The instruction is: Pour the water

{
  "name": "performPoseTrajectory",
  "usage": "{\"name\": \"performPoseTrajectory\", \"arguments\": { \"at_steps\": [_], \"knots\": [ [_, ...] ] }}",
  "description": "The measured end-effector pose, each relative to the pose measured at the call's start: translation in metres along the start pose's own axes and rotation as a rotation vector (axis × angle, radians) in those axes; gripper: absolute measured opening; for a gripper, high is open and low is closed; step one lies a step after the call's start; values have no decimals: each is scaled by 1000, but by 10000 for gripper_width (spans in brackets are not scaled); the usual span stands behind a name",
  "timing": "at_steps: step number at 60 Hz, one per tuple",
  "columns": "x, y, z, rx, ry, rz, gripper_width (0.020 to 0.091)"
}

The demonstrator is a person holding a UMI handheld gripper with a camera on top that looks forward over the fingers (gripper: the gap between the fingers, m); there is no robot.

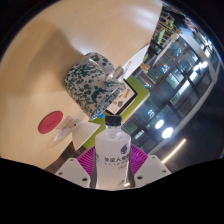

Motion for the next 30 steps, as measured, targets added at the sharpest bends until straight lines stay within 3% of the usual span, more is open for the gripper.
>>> {"name": "performPoseTrajectory", "arguments": {
  "at_steps": [21,30],
  "knots": [
    [9,-5,1,-45,4,17,437],
    [13,12,20,-378,130,-10,437]
  ]
}}
Point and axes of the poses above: the point between the fingertips, and its own axes, seen from behind it with the camera up: z to the right, y down, x backward, against the way the camera looks, the point moved 9 cm from there along x, backward, against the way the camera looks, and after that the axes turned 1 degree about y, right-handed, at the moved point
